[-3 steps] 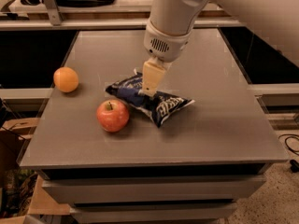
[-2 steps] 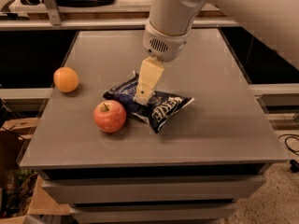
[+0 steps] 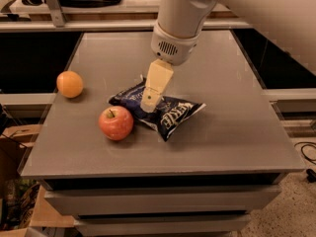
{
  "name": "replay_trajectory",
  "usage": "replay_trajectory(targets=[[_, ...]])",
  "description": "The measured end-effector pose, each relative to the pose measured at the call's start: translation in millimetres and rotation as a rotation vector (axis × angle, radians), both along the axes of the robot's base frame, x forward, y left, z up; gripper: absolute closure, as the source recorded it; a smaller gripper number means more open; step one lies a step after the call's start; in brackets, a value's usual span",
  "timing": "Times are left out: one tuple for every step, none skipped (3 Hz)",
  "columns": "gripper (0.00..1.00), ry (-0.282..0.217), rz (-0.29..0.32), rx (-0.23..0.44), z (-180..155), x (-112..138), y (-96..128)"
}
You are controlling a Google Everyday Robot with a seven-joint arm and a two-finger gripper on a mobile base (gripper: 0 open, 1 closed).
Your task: Move blue chip bag near apple
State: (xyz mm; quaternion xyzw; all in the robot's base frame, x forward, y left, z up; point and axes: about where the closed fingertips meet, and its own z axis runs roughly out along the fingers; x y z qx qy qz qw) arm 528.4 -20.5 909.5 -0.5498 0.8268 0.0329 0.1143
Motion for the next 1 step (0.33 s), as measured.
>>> replay_trajectory(targets=[[0.00,-0.002,0.017,0.009,0.0,0.2,0.9]])
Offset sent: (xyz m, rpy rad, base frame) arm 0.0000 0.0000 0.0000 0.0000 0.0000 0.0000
